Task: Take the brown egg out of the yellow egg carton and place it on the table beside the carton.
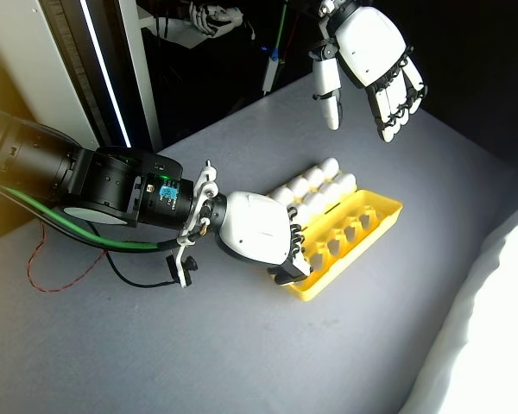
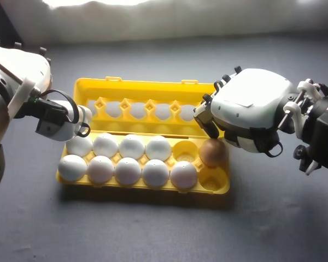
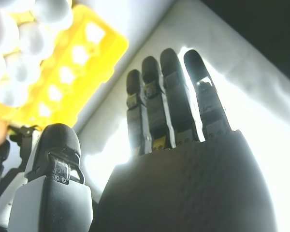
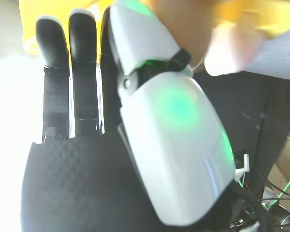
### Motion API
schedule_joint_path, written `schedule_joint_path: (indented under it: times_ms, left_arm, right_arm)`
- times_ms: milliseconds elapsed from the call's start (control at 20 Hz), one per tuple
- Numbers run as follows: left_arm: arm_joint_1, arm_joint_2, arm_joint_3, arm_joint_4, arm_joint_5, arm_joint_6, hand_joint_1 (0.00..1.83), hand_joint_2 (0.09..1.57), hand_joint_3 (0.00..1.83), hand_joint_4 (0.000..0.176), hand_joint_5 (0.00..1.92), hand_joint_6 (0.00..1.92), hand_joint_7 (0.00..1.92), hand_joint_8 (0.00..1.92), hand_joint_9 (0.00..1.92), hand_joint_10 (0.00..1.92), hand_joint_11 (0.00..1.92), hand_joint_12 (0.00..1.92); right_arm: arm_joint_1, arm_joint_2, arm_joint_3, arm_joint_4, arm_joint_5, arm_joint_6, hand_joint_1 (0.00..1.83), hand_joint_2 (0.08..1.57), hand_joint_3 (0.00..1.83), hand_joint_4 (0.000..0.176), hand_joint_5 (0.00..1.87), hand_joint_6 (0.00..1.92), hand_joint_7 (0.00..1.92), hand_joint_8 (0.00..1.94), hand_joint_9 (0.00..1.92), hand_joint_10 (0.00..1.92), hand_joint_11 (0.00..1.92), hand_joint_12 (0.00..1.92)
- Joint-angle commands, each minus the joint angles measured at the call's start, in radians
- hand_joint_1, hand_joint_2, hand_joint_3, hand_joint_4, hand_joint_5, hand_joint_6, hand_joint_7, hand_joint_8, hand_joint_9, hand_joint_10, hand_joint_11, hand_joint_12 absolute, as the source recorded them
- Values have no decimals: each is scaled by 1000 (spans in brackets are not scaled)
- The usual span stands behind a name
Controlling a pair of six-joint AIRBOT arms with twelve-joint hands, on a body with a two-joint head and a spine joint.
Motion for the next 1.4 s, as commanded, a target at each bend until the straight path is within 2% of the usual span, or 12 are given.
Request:
schedule_joint_path:
  times_ms: [0,350,650,700,750,800,850,900,950,1000,1050,1350]
  left_arm:
    - [-3,7,-5,103,28,3,104,1280,1,0,438,6,470,5,432,6,32,778]
    - [-3,7,-5,104,28,3,116,1288,1,0,432,4,461,2,426,3,19,757]
    - [-3,7,-5,104,28,3,132,1284,0,0,446,3,479,3,446,4,38,772]
    - [-3,7,-5,103,28,3,113,1283,0,0,460,6,496,7,461,8,47,768]
    - [-3,7,-5,103,28,3,113,1283,0,0,460,6,496,7,461,8,47,768]
    - [-3,7,-5,103,28,3,97,1289,2,0,453,1,484,0,449,1,37,759]
    - [-3,7,-5,103,28,3,109,1290,2,0,454,1,482,0,444,0,40,764]
    - [-4,7,-5,103,28,3,106,1297,1,0,438,0,466,0,427,0,8,787]
    - [-4,7,-5,103,28,3,89,1303,3,0,421,0,450,0,412,0,1,778]
    - [-4,7,-5,102,28,3,89,1303,3,0,421,0,450,0,412,0,1,778]
    - [-4,7,-5,102,28,3,137,1290,0,0,445,7,473,7,434,7,19,779]
    - [-5,7,-5,100,28,3,111,1297,2,0,443,0,473,0,438,1,18,775]
  right_arm:
    - [14,8,1,-14,100,-4,1342,1213,0,0,725,1319,805,1235,735,1491,536,1587]
    - [21,9,7,-14,121,-4,1350,1192,0,0,753,1258,858,1178,769,1452,595,1606]
    - [33,11,8,-13,121,-3,1326,1252,5,0,637,1431,765,1312,635,1594,389,1585]
    - [34,11,8,-13,121,-3,1178,1264,1,0,637,1468,769,1349,551,1222,345,1593]
    - [35,11,8,-13,121,-3,1178,1264,1,0,637,1468,769,1349,551,1222,345,1593]
    - [38,12,8,-13,121,-3,1084,1287,0,0,642,1470,640,854,510,935,251,1522]
    - [44,13,7,-13,120,-2,1075,1283,0,0,656,1450,655,582,510,803,227,1440]
    - [52,14,7,-13,115,0,1168,1207,0,0,528,854,689,384,523,683,209,1397]
    - [61,16,7,-13,108,3,1192,1190,0,0,539,564,692,275,503,641,164,1408]
    - [67,18,7,-13,99,6,1192,1190,0,0,539,564,692,275,503,641,164,1408]
    - [71,20,7,-13,88,8,1199,1111,0,0,541,301,666,133,444,599,66,1432]
    - [86,21,7,-13,22,7,1162,1098,0,0,496,151,627,48,347,682,9,1487]
